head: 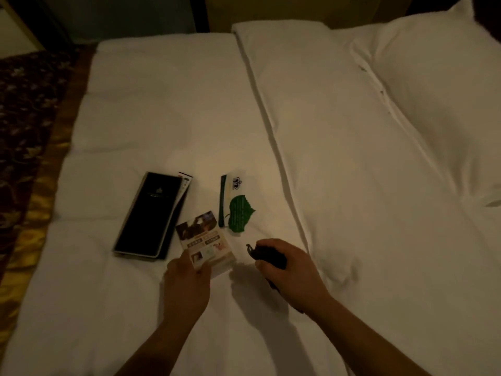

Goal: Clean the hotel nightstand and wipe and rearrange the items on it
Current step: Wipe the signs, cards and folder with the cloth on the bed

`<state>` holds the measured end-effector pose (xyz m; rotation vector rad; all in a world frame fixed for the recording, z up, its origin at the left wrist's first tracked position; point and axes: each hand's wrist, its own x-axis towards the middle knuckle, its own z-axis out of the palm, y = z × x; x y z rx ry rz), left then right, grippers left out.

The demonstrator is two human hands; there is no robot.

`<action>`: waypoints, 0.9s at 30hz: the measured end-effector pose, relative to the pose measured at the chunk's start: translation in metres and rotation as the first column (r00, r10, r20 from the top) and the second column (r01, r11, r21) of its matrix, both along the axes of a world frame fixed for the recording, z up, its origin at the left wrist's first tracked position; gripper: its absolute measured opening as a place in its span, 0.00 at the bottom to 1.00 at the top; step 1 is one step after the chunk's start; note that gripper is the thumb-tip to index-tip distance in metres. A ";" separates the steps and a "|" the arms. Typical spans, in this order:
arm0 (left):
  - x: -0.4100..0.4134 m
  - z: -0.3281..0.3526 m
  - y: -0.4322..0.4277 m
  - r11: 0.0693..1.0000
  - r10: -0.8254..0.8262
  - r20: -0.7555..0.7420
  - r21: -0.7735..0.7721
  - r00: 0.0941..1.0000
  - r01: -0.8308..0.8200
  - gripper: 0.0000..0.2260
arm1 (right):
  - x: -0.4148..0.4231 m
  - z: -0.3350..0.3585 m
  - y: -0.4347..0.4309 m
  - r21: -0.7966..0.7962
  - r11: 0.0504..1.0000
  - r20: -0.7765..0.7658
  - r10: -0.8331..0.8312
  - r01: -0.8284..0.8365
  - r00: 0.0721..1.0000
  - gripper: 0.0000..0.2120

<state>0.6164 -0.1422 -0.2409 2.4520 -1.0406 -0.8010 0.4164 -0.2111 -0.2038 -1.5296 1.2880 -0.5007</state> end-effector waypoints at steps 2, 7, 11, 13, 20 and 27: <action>0.011 -0.010 -0.011 1.000 0.012 -0.023 0.029 1.000 -0.012 0.17 | 0.010 -0.010 -0.005 -0.033 0.998 -0.032 0.048 -0.049 0.998 0.16; 0.022 -0.027 -0.029 1.000 -0.014 -0.009 0.027 1.000 0.014 0.16 | 0.027 -0.028 -0.013 0.010 0.996 -0.036 0.092 -0.092 0.995 0.15; 0.033 -0.036 -0.042 0.985 0.170 -0.154 -0.006 0.973 -0.172 0.12 | 0.046 -0.030 -0.021 -0.050 0.989 -0.087 0.131 -0.136 0.988 0.15; 0.037 -0.035 -0.049 0.934 0.342 -0.351 0.023 0.872 -0.357 0.07 | 0.057 -0.032 -0.022 -0.079 0.987 -0.105 0.129 -0.137 0.986 0.16; 0.049 -0.023 -0.044 0.752 0.447 -0.798 0.089 0.405 -0.654 0.11 | 0.102 -0.023 -0.011 -0.212 0.878 -0.305 0.357 -0.428 0.883 0.17; 0.050 -0.005 -0.029 0.767 0.335 -0.838 -0.023 0.430 -0.642 0.10 | 0.107 -0.025 0.013 -0.227 0.690 -0.511 0.516 -0.687 0.687 0.16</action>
